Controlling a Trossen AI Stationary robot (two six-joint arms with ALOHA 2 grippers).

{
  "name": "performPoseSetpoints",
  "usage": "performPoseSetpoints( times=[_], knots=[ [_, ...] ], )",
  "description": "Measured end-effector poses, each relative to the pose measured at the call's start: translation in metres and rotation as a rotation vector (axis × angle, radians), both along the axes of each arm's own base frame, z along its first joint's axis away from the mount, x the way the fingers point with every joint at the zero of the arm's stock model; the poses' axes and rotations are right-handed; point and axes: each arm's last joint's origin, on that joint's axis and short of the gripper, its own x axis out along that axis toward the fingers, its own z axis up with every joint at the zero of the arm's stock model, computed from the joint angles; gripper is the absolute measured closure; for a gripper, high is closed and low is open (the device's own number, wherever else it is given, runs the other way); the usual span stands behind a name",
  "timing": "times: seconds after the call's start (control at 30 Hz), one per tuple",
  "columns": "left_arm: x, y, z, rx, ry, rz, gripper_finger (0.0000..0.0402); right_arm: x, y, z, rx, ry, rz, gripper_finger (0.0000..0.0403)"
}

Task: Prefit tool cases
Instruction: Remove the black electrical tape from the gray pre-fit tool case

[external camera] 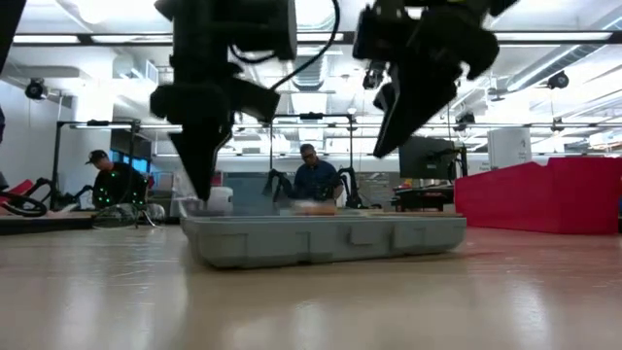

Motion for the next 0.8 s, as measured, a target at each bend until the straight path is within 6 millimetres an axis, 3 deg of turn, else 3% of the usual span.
performPoseSetpoints(
  times=[0.23, 0.47, 0.8],
  knots=[
    [0.001, -0.004, 0.005, -0.048, -0.006, -0.003, 0.0399, -0.005, -0.001, -0.021, 0.025, -0.021, -0.031, 0.0305],
    [0.003, 0.0, 0.003, -0.033, -0.017, 0.011, 0.0395, -0.004, -0.001, -0.02, 0.018, -0.03, -0.021, 0.0301],
    [0.009, 0.007, -0.014, -0.004, 0.011, 0.175, 0.0265, -0.002, -0.001, -0.016, 0.015, -0.056, -0.01, 0.0283]
  ],
)
